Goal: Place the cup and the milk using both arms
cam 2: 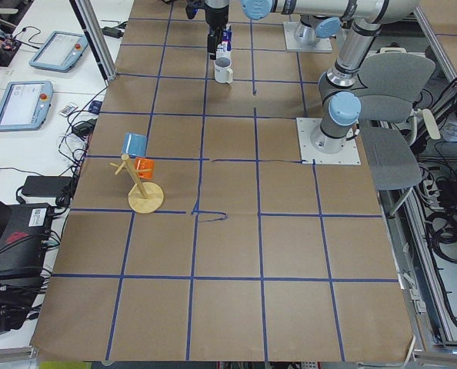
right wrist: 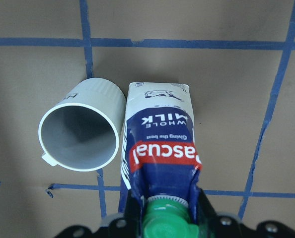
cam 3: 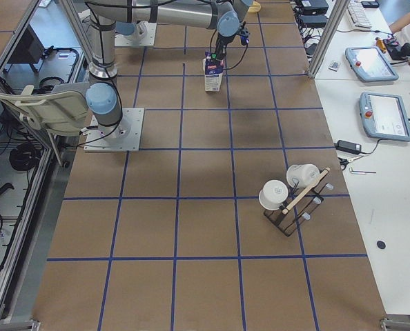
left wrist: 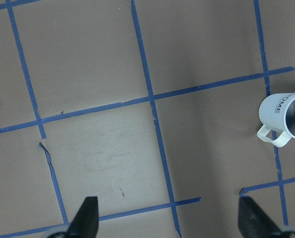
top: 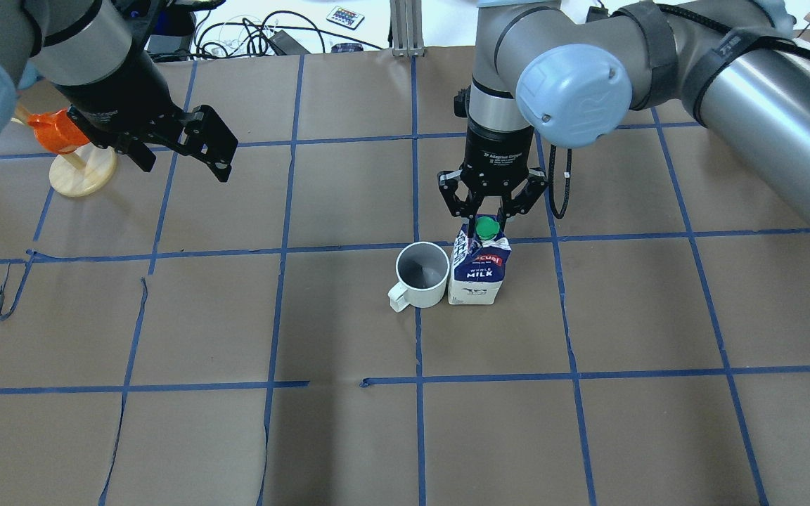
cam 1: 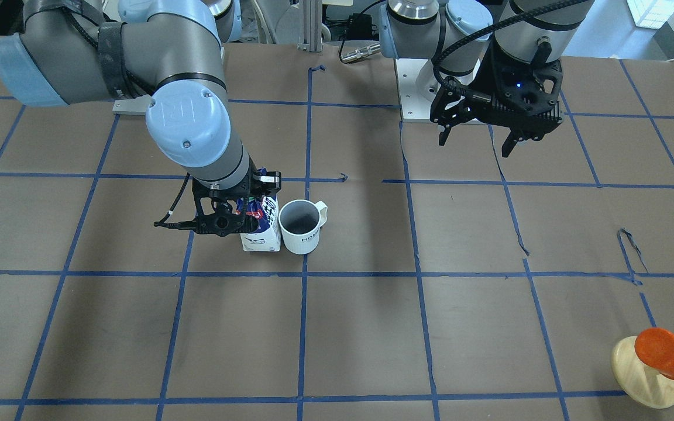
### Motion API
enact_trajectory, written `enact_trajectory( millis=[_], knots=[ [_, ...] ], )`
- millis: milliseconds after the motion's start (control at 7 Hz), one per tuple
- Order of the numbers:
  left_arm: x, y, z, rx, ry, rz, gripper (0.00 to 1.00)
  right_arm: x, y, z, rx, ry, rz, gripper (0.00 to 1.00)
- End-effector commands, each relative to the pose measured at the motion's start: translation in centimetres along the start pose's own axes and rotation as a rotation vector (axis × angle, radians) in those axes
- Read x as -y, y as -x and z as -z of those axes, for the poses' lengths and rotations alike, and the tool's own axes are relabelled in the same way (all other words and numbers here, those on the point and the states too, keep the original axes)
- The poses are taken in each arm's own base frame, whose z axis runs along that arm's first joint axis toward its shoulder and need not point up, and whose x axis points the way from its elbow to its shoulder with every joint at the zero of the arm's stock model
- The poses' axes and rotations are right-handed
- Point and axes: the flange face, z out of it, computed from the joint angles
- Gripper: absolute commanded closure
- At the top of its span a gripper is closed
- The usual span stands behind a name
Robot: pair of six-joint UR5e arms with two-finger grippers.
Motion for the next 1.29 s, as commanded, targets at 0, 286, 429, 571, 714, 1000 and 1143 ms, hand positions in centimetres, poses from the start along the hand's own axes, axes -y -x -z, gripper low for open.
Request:
enact_trajectory(
  millis=[0, 286, 429, 571, 714, 1000, 1143],
  knots=[
    [0.2, 0.1, 0.2, -0.001, -0.011, 0.016, 0.0, 0.1, -0.1, -0.4, -0.003, 0.003, -0.003, 0.39],
    [0.4, 0.1, 0.1, -0.001, -0.03, 0.147, 0.0, 0.4, -0.1, 0.2, -0.001, -0.032, 0.004, 0.11],
    [0.4, 0.1, 0.1, -0.001, -0.03, 0.149, 0.0, 0.3, -0.2, 0.8, -0.003, -0.044, 0.004, 0.06],
    [0.4, 0.1, 0.1, -0.001, -0.03, 0.149, 0.0, 0.4, -1.6, 2.5, 0.007, -0.072, -0.009, 0.0],
    [0.4, 0.1, 0.1, -0.001, -0.03, 0.148, 0.0, -0.1, -3.2, 6.3, 0.023, -0.139, -0.034, 0.0],
    [0.4, 0.2, 0.1, 0.001, -0.03, 0.148, 0.0, -2.6, -7.1, 12.3, 0.045, -0.252, -0.086, 0.0],
    [0.4, 0.1, 0.2, -0.001, -0.031, 0.149, 0.0, -4.1, -7.5, 13.6, 0.039, -0.28, -0.067, 0.0]
  ],
)
